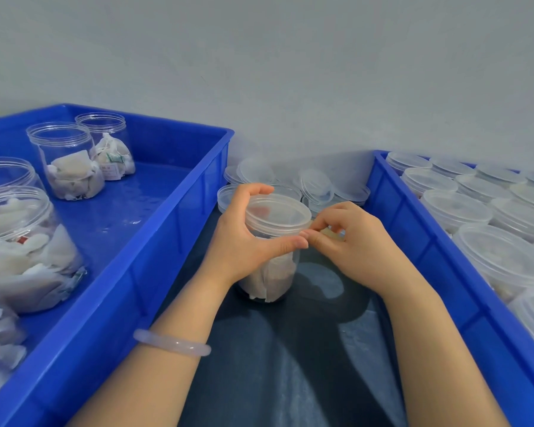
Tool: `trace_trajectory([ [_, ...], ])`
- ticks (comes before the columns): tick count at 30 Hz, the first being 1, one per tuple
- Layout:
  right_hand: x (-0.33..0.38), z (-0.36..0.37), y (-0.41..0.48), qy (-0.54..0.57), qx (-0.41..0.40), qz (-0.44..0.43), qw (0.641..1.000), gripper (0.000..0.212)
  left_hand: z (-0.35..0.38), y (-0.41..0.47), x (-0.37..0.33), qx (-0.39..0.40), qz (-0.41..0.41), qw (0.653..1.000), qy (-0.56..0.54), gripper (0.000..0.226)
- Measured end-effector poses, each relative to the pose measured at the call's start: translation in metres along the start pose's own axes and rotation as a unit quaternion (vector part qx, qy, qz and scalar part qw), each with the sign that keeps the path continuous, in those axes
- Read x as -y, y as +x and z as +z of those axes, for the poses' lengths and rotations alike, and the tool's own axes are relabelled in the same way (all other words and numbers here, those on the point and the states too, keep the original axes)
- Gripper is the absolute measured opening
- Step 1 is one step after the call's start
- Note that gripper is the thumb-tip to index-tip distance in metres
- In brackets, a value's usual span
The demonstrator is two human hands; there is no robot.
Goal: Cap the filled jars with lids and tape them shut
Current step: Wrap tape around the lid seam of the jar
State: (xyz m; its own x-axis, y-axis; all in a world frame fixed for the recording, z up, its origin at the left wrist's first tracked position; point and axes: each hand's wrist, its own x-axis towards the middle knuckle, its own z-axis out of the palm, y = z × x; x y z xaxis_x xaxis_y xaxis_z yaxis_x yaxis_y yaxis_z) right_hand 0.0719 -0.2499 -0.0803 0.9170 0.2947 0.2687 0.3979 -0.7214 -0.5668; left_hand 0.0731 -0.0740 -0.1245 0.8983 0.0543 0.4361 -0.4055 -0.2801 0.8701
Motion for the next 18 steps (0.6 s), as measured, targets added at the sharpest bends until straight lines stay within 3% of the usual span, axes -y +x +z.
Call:
trace_trajectory([
  [11, 0.011, 0.014, 0.002, 0.046, 0.012, 0.052, 0.998, 0.033, -0.007, 0.004, 0.005, -0.024, -0.041, 0.991, -0.123, 0.071],
  [14, 0.016, 0.01, 0.0, 0.05, 0.02, 0.042, 0.998, 0.02, -0.012, 0.006, 0.006, -0.029, -0.046, 0.987, -0.151, 0.066],
  [18, 0.0, -0.019, -0.007, 0.073, -0.046, 0.071, 0.994, 0.014, -0.029, 0.016, 0.011, -0.112, -0.129, 0.932, -0.32, 0.072],
])
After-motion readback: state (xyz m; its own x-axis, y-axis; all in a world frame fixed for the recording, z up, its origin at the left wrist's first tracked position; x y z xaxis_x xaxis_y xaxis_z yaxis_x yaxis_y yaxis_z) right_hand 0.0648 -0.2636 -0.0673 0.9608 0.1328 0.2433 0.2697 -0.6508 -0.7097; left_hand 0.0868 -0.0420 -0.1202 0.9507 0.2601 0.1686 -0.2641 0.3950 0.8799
